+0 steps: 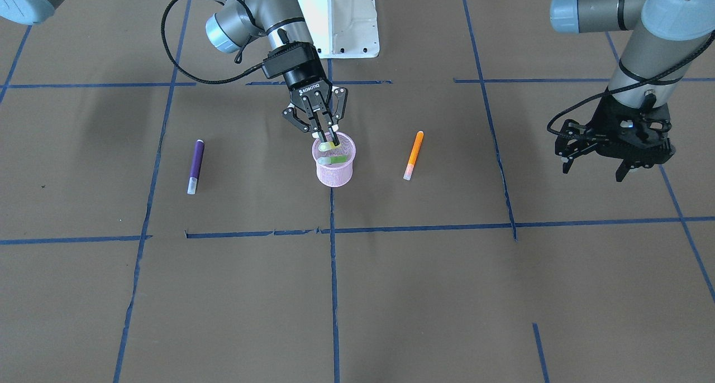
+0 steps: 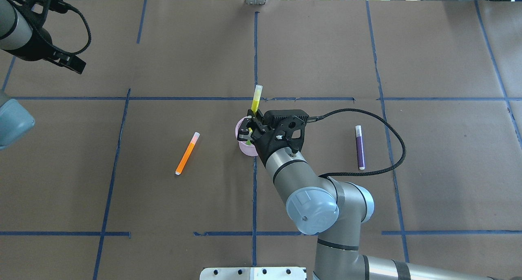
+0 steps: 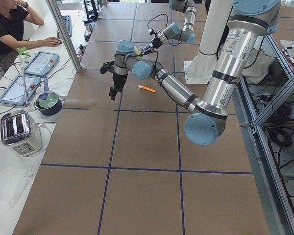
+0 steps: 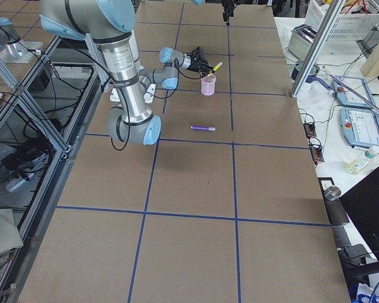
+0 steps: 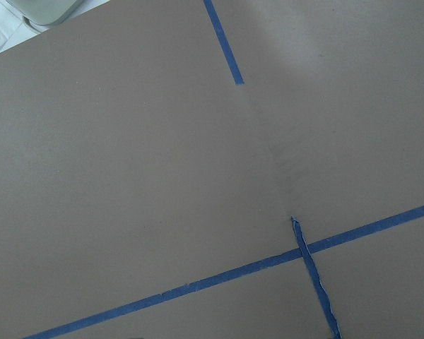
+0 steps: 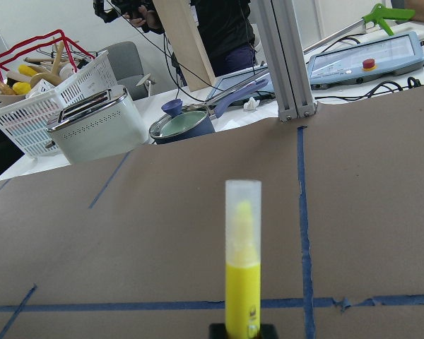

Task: Collect pens into pen holder
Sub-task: 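Drop the yellow highlighter into the cup by opening the right gripper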

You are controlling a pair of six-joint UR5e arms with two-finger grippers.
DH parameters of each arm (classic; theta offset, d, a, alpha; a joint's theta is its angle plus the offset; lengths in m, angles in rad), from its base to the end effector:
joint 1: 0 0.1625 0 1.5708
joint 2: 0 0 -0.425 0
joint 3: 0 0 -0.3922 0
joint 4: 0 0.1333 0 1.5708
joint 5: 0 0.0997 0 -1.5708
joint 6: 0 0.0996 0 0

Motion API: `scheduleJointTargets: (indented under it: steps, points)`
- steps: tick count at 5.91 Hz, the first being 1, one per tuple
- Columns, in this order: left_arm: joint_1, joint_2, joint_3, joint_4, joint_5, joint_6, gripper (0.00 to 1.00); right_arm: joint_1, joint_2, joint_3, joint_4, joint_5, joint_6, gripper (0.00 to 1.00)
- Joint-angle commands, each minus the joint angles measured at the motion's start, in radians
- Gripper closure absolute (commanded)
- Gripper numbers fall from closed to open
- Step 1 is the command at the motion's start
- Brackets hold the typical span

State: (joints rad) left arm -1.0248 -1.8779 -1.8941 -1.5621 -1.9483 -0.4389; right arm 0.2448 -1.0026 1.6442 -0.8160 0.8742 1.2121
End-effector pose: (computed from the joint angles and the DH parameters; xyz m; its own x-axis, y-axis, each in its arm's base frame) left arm 0.2188 -0.5461 0.3536 0.7976 0.3078 -0.5187 -0.0919 0.9119 0.3999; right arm -0.5687 -0.3453 0.2011 0.4381 -0.1681 0.8831 -0.6890 0.5682 0.4500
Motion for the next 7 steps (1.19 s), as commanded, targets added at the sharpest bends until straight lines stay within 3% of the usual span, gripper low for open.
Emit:
scheduleJointTargets:
  steps: [1, 2, 3, 5, 6, 7]
  points:
    - [0.003, -0.004, 0.007, 0.002, 0.0, -0.007, 0.1, -0.001, 0.002, 0.0, 0.003, 0.005, -0.003, 0.27]
    - [0.008, -0.012, 0.006, 0.007, -0.001, -0.012, 0.09, -0.001, -0.001, 0.012, 0.004, 0.008, -0.003, 0.1]
    - [0.035, -0.013, 0.004, 0.007, -0.012, -0.014, 0.08, 0.011, -0.004, 0.093, -0.008, 0.084, -0.005, 0.08]
    - [0.151, -0.076, 0.022, -0.004, -0.18, -0.244, 0.08, 0.133, -0.004, 0.205, -0.238, 0.304, -0.003, 0.06]
    - [0.22, -0.133, 0.053, -0.007, -0.179, -0.282, 0.06, 0.242, -0.013, 0.242, -0.329, 0.483, -0.011, 0.05]
    - [0.271, -0.174, 0.082, 0.005, -0.181, -0.284, 0.01, 0.311, -0.034, 0.285, -0.345, 0.593, -0.028, 0.02]
